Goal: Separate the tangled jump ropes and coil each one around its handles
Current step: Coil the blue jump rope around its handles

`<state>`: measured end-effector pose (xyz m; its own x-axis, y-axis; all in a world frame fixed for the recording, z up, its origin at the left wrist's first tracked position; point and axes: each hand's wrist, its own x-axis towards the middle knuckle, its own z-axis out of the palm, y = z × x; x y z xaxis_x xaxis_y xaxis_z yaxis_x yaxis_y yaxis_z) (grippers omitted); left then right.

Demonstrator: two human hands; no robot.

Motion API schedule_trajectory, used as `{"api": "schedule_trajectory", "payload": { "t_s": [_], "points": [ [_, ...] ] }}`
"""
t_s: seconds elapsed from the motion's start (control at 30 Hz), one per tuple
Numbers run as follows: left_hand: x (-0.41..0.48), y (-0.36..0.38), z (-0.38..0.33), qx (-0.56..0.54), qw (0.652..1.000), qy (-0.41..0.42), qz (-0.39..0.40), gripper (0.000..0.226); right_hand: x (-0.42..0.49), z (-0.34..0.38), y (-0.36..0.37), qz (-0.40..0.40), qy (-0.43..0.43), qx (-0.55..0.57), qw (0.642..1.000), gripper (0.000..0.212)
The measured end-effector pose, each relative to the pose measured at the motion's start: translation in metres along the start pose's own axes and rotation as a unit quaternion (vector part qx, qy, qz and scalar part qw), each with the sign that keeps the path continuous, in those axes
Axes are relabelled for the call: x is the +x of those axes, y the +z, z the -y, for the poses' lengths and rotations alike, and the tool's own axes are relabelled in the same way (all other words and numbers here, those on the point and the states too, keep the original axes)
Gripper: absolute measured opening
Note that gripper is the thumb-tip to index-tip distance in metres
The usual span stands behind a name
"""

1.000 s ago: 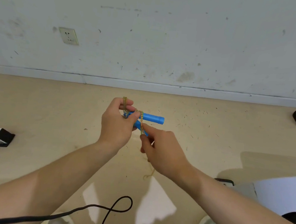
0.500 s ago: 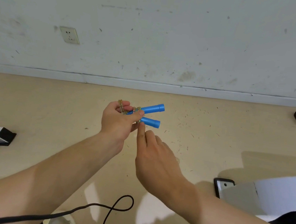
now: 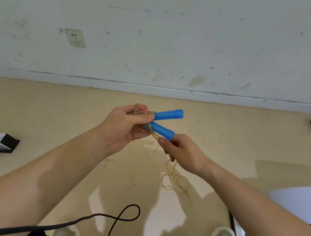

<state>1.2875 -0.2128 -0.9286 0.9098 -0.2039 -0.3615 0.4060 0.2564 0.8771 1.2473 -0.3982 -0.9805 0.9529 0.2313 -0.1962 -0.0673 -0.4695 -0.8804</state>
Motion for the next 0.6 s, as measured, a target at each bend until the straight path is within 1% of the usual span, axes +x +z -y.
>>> {"api": "schedule_trajectory", "payload": {
  "t_s": [0.1, 0.2, 0.23, 0.27, 0.3, 0.33, 0.43, 0.6],
  "points": [
    [-0.002, -0.004, -0.002, 0.072, 0.995, -0.028, 0.062, 0.035, 0.003, 0.0, -0.016, -0.014, -0.014, -0.02, 1.0, 0.039],
    [-0.004, -0.007, -0.004, 0.137, 0.984, -0.041, 0.107, 0.032, 0.006, 0.001, -0.026, 0.006, -0.043, -0.031, 0.999, 0.022],
    [-0.005, -0.008, -0.004, 0.156, 0.979, -0.046, 0.122, 0.032, 0.007, 0.001, -0.027, 0.004, -0.05, -0.035, 0.998, 0.022],
    [-0.005, -0.008, -0.003, 0.169, 0.975, -0.05, 0.132, 0.032, 0.008, 0.002, -0.029, -0.001, -0.056, -0.039, 0.998, 0.028],
    [-0.005, -0.007, -0.002, 0.176, 0.974, -0.05, 0.132, 0.032, 0.008, 0.002, -0.031, -0.01, -0.06, -0.037, 0.997, 0.03],
    [-0.005, -0.007, 0.0, 0.179, 0.975, -0.047, 0.122, 0.032, 0.009, 0.002, -0.033, -0.023, -0.064, -0.03, 0.997, 0.029],
    [-0.004, -0.006, 0.003, 0.189, 0.977, -0.036, 0.098, 0.031, 0.012, 0.0, -0.039, -0.052, -0.079, -0.012, 0.995, 0.019],
    [-0.008, -0.002, 0.002, 0.217, 0.968, -0.042, 0.121, 0.035, 0.01, 0.004, -0.04, -0.045, -0.097, -0.003, 0.994, 0.018]
  ]
}}
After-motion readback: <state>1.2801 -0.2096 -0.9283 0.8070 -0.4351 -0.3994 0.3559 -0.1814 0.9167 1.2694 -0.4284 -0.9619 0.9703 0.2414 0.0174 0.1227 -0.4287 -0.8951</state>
